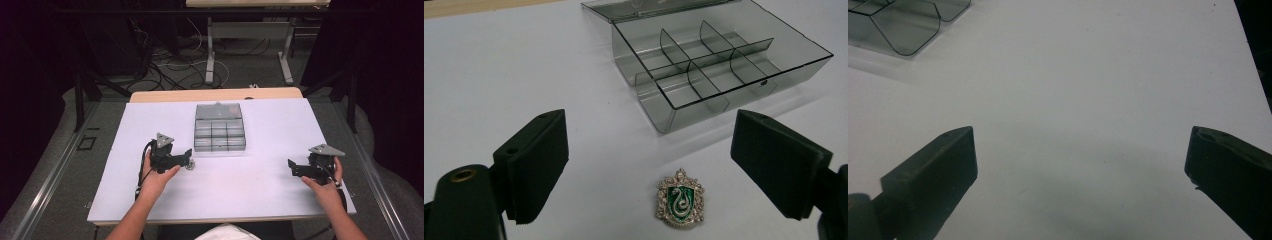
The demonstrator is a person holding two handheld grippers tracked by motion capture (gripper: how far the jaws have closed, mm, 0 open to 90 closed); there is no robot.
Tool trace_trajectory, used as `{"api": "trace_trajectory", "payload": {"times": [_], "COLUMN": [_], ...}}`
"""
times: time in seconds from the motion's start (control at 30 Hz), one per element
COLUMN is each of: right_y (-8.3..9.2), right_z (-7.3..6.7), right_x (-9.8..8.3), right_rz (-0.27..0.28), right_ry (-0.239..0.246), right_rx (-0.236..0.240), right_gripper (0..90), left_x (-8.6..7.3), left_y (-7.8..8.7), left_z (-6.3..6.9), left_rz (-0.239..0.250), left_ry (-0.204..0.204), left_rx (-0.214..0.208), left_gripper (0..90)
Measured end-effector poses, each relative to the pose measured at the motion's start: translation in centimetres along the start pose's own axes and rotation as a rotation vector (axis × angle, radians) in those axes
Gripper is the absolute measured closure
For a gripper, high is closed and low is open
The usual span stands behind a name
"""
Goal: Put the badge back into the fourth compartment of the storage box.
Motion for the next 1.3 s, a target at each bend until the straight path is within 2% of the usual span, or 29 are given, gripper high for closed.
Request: {"api": "trace_trajectory", "payload": {"times": [0.27, 0.37, 0.43, 0.5, 0.57, 0.83, 0.9, 1.13, 1.2, 1.3], "right_y": [-0.1, -0.1, 0.0, 0.0, -0.1, -0.2, -0.2, -0.3, -0.3, -0.3], "right_z": [0.0, 0.0, 0.0, 0.0, 0.1, 0.0, 0.0, 0.0, 0.0, 0.0], "right_x": [-0.1, 0.0, 0.0, 0.0, -0.1, -0.1, -0.1, -0.2, -0.2, -0.2], "right_rz": [-0.007, -0.007, -0.008, -0.009, -0.011, -0.015, -0.018, -0.020, -0.023, -0.022], "right_ry": [-0.004, -0.003, -0.006, -0.007, -0.013, -0.011, -0.010, -0.012, -0.010, -0.007], "right_rx": [0.010, 0.007, 0.008, 0.004, 0.010, 0.012, 0.015, 0.018, 0.017, 0.021], "right_gripper": [0.1, 0.1, 0.3, 0.3, 0.5, 0.7, 0.7, 1.2, 1.3, 1.6], "left_x": [0.3, 0.4, 0.3, 0.3, 0.2, -0.3, -0.4, -0.9, -1.1, -1.2], "left_y": [-0.9, -1.1, -1.4, -1.6, -1.7, -2.4, -2.4, -2.9, -2.9, -3.0], "left_z": [0.9, 1.0, 1.2, 1.2, 1.2, 1.4, 1.4, 1.5, 1.6, 1.7], "left_rz": [-0.019, -0.036, -0.041, -0.045, -0.072, -0.098, -0.117, -0.153, -0.184, -0.191], "left_ry": [-0.011, -0.029, -0.019, -0.034, -0.035, -0.036, -0.046, -0.040, -0.041, -0.035], "left_rx": [-0.011, -0.010, -0.008, -0.003, -0.006, -0.005, -0.012, -0.030, -0.035, -0.038], "left_gripper": [19.6, 20.7, 22.7, 23.8, 24.9, 28.5, 28.9, 32.4, 33.8, 34.2]}}
Point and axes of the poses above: each handheld gripper's, and its own axes: y roughly backward along the jaws, x roughly out of its top, z roughly to its right, the point moved 3 cm from there along -y, roughly forward along the jaws, and after that the axes turned 1 degree about x, right-handed, at the moved point
